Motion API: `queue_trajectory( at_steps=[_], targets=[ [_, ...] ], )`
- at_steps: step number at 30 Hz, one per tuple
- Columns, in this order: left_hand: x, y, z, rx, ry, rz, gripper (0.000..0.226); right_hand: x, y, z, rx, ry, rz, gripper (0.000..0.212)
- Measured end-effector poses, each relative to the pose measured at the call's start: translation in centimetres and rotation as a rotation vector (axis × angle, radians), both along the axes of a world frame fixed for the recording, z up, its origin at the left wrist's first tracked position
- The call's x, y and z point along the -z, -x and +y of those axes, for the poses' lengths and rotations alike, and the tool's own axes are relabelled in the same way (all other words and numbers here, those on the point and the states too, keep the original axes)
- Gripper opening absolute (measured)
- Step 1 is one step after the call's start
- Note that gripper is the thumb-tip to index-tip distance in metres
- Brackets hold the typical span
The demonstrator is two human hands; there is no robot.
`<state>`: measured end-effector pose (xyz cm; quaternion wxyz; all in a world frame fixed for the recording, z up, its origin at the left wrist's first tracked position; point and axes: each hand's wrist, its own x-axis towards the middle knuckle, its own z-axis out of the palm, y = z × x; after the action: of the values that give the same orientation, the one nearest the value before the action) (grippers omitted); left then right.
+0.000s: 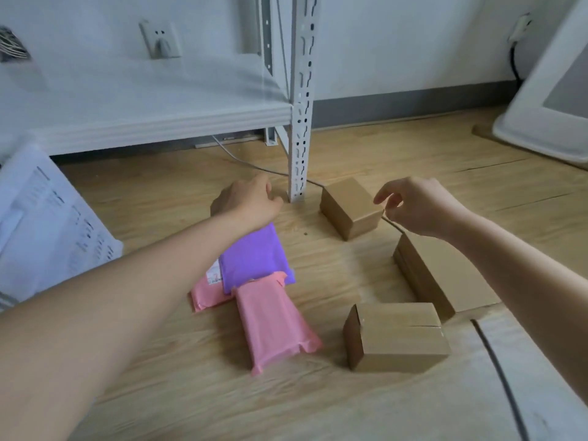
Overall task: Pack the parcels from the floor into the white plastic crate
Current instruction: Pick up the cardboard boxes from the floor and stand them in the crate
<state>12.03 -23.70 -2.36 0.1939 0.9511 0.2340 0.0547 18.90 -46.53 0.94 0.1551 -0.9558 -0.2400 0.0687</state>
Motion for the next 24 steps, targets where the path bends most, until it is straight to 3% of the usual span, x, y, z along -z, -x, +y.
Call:
queue_trajectory(
  at_steps=[9,13,17,21,24],
  targets=[
    [7.3,-2.8,-8.6,0.154,0.098,0.209,0.039,9.2,-1.4,-7.8,-0.047,0.108,0.323,0.047],
    [11.5,-0.9,-11.3,0.263,0.146,0.38,0.052,13.8,-0.4,-8.8,-0.203,0.258,0.486,0.084],
    [14.2,1.1,-12.7,0.302,0.173,0.515,0.065,18.2,1.9,-9.1,-0.281,0.425,0.414,0.113],
    [13.9,1.2,-12.3,0.316,0.212,0.508,0.07,19.7,2.9,-8.8,-0.286,0.451,0.246,0.116],
    [13.4,1.1,-11.6,0.293,0.246,0.466,0.071,18.9,2.9,-8.3,-0.211,0.344,0.256,0.118]
  ],
)
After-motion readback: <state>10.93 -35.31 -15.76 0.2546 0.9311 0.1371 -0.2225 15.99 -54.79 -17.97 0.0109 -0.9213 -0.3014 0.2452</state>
